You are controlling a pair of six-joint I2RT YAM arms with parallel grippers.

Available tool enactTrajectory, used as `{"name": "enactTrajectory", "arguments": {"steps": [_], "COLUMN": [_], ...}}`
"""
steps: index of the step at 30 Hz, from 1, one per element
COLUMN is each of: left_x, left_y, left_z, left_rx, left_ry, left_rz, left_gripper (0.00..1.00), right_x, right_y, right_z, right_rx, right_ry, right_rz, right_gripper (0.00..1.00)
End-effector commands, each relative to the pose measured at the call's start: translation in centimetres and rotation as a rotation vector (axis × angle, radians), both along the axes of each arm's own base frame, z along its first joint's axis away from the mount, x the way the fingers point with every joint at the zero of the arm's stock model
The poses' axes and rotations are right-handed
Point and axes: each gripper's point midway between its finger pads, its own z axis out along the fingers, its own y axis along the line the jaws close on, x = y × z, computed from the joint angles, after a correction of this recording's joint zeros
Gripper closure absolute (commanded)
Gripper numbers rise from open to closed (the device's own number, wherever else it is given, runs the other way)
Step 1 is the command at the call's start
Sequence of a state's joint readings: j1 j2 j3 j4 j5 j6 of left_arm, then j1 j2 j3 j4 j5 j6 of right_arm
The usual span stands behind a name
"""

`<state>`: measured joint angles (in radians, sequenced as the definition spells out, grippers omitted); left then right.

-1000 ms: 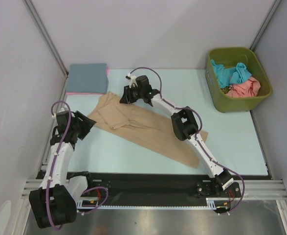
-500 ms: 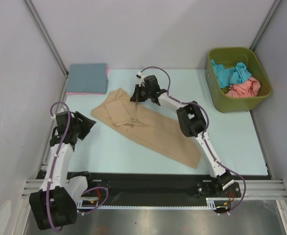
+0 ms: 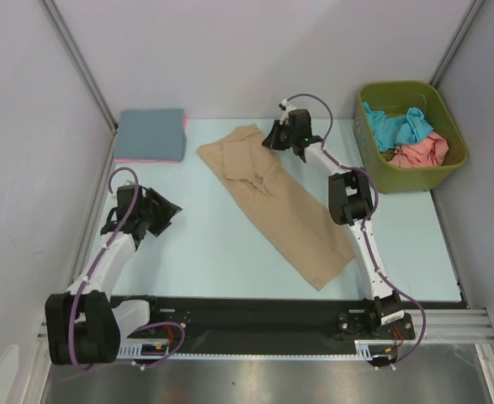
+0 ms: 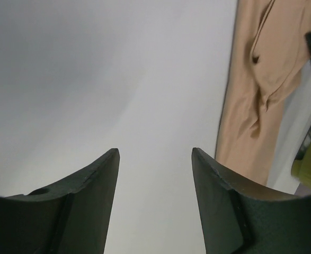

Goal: Fold and stack the t-shirts
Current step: Fold the tshirt

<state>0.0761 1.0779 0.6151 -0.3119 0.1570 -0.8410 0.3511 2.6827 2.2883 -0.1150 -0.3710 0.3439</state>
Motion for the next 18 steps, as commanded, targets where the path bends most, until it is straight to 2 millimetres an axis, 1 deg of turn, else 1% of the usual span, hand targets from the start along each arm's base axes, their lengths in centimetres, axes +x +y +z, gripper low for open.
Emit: {"name": "enactTrajectory", "arguments": {"steps": [1, 2, 3, 4, 5, 6, 7, 8, 9, 10, 11, 12, 13, 14, 15, 16, 17, 18], "left_x": [2.2, 2.4, 2.5, 2.8, 2.8, 2.7, 3.0, 3.1, 2.6, 2.9, 2.3, 2.0, 1.8, 1.0, 0.6, 0.1, -1.1, -1.7], "left_y": [-1.8, -2.8, -3.7, -4.2, -4.7, -5.8, -6.5, -7.2, -8.6, -9.6, -11.5, -12.5, -13.6, -15.8, -17.0, -18.3, -20.6, -21.7], "left_z": [1.8, 1.9, 1.5, 1.7, 1.7, 1.3, 1.7, 1.8, 1.1, 1.7, 1.5, 1.3, 0.8, 0.6, 0.4, -0.4, -0.5, -0.8], "left_rx": [-0.002, -0.006, -0.009, -0.013, -0.015, -0.01, -0.006, -0.001, 0.011, 0.016, 0.014, 0.011, 0.009, 0.0, -0.02, -0.028, -0.03, -0.029], "left_ry": [-0.062, -0.061, -0.049, -0.051, -0.046, -0.03, -0.039, -0.038, -0.01, -0.02, -0.013, -0.006, 0.014, 0.017, 0.028, 0.051, 0.05, 0.066], "left_rz": [-0.023, -0.052, -0.076, -0.088, -0.103, -0.14, -0.162, -0.188, -0.242, -0.269, -0.328, -0.356, -0.379, -0.437, -0.451, -0.477, -0.539, -0.555], "left_gripper": [0.37, 0.37, 0.37, 0.37, 0.37, 0.37, 0.36, 0.35, 0.34, 0.32, 0.3, 0.3, 0.29, 0.29, 0.3, 0.31, 0.32, 0.32], "right_x": [3.7, 4.4, 5.1, 5.5, 5.6, 5.9, 5.8, 5.5, 5.3, 5.0, 4.4, 4.2, 3.6, 2.9, 2.4, 1.8, 0.8, 0.2], "right_y": [-2.4, -3.4, -3.4, -3.7, -4.2, -4.5, -4.6, -4.9, -5.3, -5.9, -7.0, -7.8, -8.6, -9.6, -10.3, -10.9, -11.3, -11.9], "right_z": [2.0, 0.6, 2.0, 2.1, 1.4, 2.5, 2.9, 4.0, 4.3, 4.8, 4.2, 7.3, 7.2, 8.0, 11.0, 12.2, 12.6, 13.5], "right_rx": [0.025, 0.037, 0.09, 0.104, 0.115, 0.141, 0.151, 0.152, 0.13, 0.106, 0.054, 0.035, -0.012, -0.049, -0.06, -0.095, -0.116, -0.116], "right_ry": [-0.094, -0.082, -0.098, -0.099, -0.071, -0.072, -0.062, -0.055, -0.048, -0.04, 0.012, -0.022, -0.013, 0.001, -0.032, -0.051, -0.021, -0.017], "right_rz": [-0.064, -0.084, -0.094, -0.106, -0.115, -0.121, -0.124, -0.125, -0.126, -0.132, -0.164, -0.176, -0.18, -0.192, -0.19, -0.179, -0.177, -0.182], "right_gripper": [1.0, 0.96, 0.94, 0.88, 0.85, 0.83, 0.7, 0.64, 0.57, 0.46, 0.42, 0.37, 0.29, 0.26, 0.23, 0.19, 0.17, 0.16]}}
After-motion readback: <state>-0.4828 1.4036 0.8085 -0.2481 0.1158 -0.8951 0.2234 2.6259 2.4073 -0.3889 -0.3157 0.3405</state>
